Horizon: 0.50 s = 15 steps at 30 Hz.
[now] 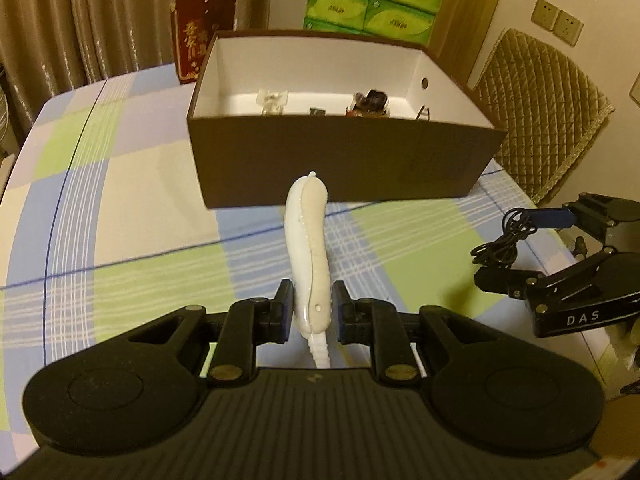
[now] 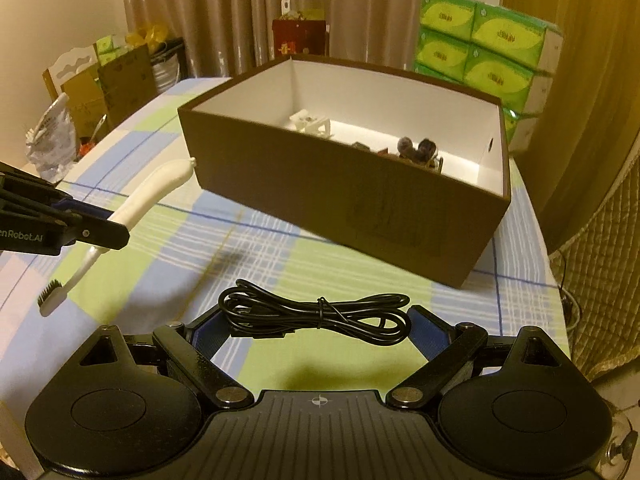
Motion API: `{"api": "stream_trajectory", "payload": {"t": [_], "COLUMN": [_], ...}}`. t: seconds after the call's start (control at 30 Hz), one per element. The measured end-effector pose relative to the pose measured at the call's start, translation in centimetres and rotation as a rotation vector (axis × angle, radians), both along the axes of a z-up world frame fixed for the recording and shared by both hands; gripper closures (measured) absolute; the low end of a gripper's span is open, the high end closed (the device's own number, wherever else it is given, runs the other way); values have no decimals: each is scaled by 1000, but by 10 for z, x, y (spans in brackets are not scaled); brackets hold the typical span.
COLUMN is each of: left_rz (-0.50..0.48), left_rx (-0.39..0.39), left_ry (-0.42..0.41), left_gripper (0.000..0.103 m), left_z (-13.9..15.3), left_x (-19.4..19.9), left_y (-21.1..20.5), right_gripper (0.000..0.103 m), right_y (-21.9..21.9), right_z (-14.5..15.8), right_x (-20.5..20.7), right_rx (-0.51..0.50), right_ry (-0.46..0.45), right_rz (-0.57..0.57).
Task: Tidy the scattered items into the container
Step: 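Carry the toothbrush and cable over the box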
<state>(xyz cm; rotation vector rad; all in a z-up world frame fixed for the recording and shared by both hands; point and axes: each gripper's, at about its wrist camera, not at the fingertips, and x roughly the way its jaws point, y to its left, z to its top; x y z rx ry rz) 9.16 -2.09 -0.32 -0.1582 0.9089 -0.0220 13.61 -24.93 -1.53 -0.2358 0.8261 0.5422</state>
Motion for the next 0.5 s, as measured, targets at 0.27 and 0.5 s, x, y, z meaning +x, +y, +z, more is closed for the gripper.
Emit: {"api": "stream_trajectory", "payload": {"t": [0.27, 0.5], "left_rz": [-23, -19], "left_rx": [-14, -21], "left_ry": [-61, -111], "left_gripper": [87, 87], "left_z": [20, 36], "left_x": [18, 42], "left_y": [0, 11], "right_gripper": [12, 12], "right_y": [0, -4], "right_z": [18, 40], "right_x": [19, 47], "right_rx": [49, 99], "right_ry": [-9, -33], "right_rz": [6, 7]}}
